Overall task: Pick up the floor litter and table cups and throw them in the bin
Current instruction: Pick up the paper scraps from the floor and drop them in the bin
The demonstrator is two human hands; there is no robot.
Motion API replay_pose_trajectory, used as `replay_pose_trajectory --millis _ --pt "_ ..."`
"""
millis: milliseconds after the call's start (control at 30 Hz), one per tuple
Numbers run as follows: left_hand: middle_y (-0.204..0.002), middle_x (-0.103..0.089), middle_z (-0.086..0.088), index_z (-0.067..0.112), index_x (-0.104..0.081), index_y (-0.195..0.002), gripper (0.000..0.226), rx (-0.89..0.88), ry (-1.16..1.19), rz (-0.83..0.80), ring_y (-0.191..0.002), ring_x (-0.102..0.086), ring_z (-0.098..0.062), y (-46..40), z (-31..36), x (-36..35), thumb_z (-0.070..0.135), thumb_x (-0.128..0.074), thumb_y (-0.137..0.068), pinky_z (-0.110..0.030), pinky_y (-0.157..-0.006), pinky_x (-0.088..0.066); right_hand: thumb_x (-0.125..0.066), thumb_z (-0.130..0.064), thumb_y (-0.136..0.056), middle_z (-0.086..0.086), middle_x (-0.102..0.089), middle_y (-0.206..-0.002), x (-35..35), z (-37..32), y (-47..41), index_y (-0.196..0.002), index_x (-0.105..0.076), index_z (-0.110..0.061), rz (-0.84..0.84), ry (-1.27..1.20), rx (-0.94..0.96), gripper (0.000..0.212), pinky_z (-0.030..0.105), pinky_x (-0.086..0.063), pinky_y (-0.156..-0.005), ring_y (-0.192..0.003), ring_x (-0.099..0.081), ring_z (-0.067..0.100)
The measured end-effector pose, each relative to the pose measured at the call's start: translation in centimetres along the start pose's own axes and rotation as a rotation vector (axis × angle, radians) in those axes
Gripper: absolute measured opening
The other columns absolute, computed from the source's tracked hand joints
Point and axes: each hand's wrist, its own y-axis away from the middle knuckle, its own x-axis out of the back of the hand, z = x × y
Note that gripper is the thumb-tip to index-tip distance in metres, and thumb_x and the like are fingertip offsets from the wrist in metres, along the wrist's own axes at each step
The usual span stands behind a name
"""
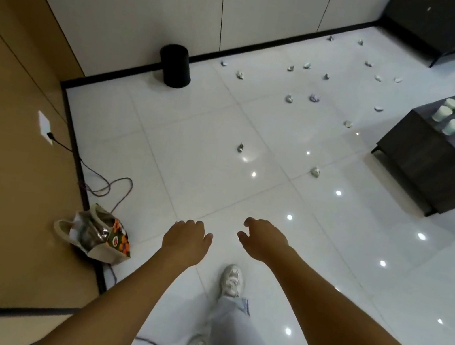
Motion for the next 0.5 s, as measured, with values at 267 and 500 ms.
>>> replay_pose_trajectory --millis 267,500 --pt "-0.12 -0.058 -0.01 0.008 -0.052 -0.119 0.047 0.037 0.036 -0.011 -0.111 -0.053 -0.027 -14.7 1.7 7.3 0.044 -0.028 -0.1 -0.034 -0.085 -0.044 -0.04 -0.041 -0.1 0.007 -0.055 -0.128 8.0 1.5 -14.0 -0.135 -0.045 -0.016 -0.008 -0.014 0.037 0.044 0.036 -0.047 -0.089 -0.117 -0.054 0.025" --pt "-0.121 -0.058 -0.01 0.008 -0.053 -0.118 0.047 0.066 0.068 -0.034 -0.111 -0.053 -0.027 -25.7 3.2 13.7 0.044 -0.028 -0.1 -0.034 -0.083 -0.044 -0.039 -0.037 -0.1 0.008 -0.055 -0.127 15.8 3.8 -24.7 -0.136 -0.044 -0.015 -0.038 -0.033 0.017 0.043 0.038 -0.048 -0.091 -0.117 -0.053 0.026"
